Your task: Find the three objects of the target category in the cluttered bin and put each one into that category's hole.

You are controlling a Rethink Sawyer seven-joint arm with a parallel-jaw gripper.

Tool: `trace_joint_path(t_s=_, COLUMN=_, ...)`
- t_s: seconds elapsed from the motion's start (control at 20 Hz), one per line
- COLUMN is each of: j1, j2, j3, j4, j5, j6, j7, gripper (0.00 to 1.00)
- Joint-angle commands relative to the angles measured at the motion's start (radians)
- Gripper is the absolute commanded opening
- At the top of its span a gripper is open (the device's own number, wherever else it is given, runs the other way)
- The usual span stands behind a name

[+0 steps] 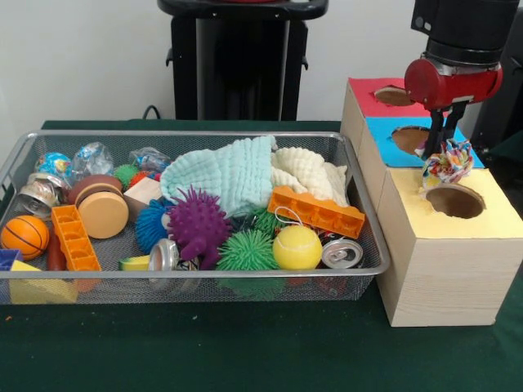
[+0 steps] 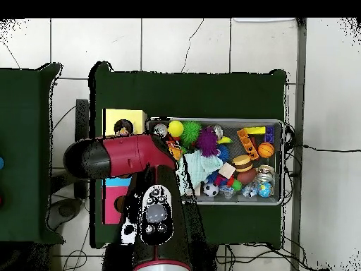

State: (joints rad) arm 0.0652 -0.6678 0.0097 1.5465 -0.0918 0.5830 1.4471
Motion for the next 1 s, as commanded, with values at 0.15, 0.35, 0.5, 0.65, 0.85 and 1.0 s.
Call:
trace_joint_path(t_s=0.15, j1=-0.021, j2=0.058, j3=0.072, j4=0.054, j5=0.031, j6=-0.048, j7=0.167, gripper=0.00)
trace_joint_path(t_s=0.35, j1=-0.024, j2=0.071, j3=0.080, j4=0.034, j5=0.030, j6=-0.059, j7=0.159, gripper=0.00)
trace_joint_path(t_s=0.5, j1=-0.025, j2=0.072, j3=0.080, j4=0.035, j5=0.026, j6=-0.076, j7=0.158, gripper=0.00)
trace_joint_path(t_s=0.65, j1=-0.023, j2=0.073, j3=0.079, j4=0.034, j5=0.026, j6=-0.088, j7=0.159, gripper=0.00)
trace_joint_path(t_s=0.85, j1=-0.018, j2=0.080, j3=0.085, j4=0.033, j5=0.031, j6=-0.106, j7=0.167, gripper=0.00)
trace_joint_path(t_s=1.0, j1=-0.016, j2=0.090, j3=0.095, j4=0.026, j5=0.043, j6=-0.117, j7=0.174, gripper=0.00)
